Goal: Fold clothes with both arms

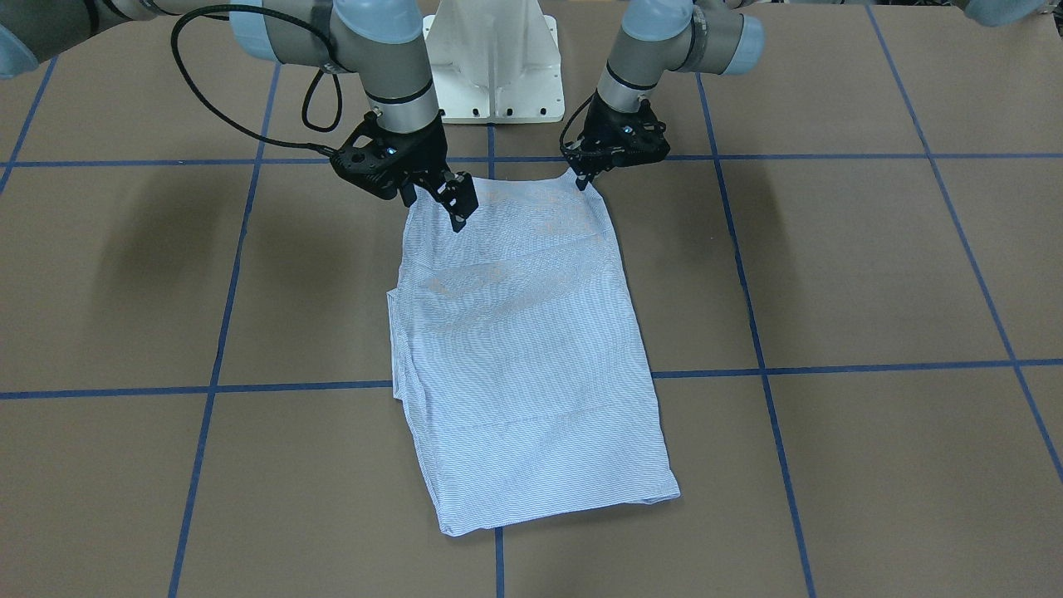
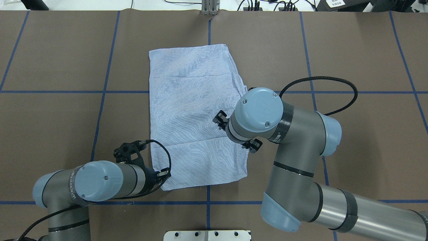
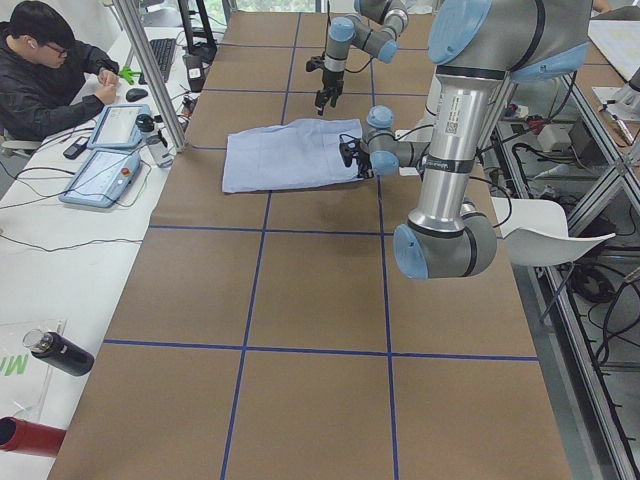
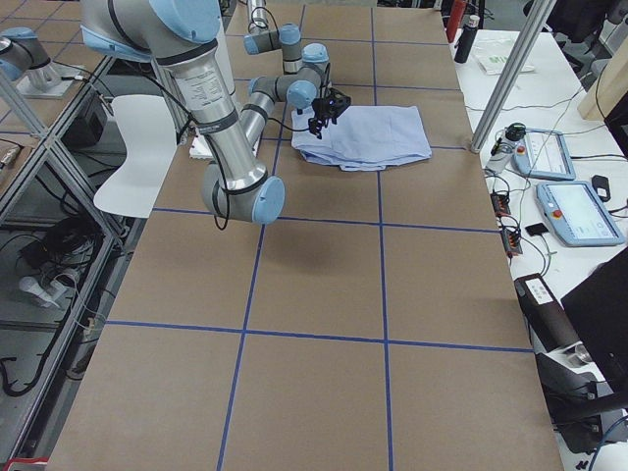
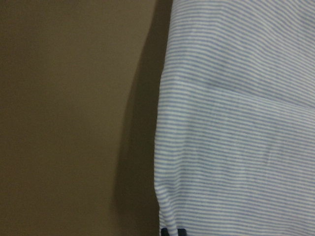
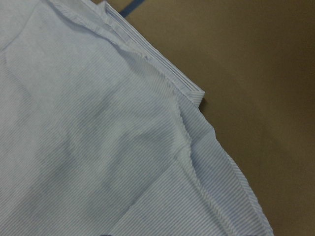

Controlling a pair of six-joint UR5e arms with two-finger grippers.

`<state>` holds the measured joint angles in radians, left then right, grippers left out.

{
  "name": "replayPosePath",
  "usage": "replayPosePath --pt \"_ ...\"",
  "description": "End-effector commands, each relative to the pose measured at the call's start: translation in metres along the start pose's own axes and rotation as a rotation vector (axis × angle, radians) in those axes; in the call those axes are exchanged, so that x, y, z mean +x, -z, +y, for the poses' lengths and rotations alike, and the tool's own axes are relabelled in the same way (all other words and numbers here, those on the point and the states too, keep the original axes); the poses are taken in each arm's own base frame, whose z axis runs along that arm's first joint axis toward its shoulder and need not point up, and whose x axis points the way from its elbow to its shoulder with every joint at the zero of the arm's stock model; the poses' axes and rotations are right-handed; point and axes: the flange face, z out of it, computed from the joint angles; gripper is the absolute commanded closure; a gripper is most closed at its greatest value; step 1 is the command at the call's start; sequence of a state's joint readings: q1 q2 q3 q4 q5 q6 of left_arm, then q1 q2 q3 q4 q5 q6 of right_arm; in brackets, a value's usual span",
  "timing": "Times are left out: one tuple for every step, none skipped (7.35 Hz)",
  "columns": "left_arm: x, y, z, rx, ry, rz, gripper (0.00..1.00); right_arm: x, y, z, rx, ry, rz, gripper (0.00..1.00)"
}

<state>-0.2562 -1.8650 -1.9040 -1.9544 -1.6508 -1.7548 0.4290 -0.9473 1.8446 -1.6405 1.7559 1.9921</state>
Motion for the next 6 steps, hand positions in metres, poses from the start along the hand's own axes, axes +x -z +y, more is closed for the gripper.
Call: replayPosePath --pt "0.0 0.001 0.0 0.0 0.0 0.001 1.0 0.01 -0.03 0.037 0.023 -0.101 0.039 0.06" --pt "0.002 0.003 0.001 -0.001 -0.001 0.007 1.0 0.011 -0.043 0.045 0.044 -0.128 0.046 0.06" --pt "0.002 0.004 0.001 -0.001 -0.001 0.009 1.0 0.014 -0.051 0.047 0.054 -0.152 0.055 0.06" --pt "0.004 0.006 0.001 -0.002 -0.001 0.013 1.0 0.019 -0.06 0.05 0.068 -0.154 0.064 0.06" --pt "0.003 0.006 0.001 -0.003 -0.001 0.012 1.0 0.027 -0.066 0.053 0.069 -0.147 0.077 0.05" --pt "0.003 0.006 0.001 -0.004 -0.001 0.012 1.0 0.034 -0.07 0.056 0.07 -0.142 0.09 0.05"
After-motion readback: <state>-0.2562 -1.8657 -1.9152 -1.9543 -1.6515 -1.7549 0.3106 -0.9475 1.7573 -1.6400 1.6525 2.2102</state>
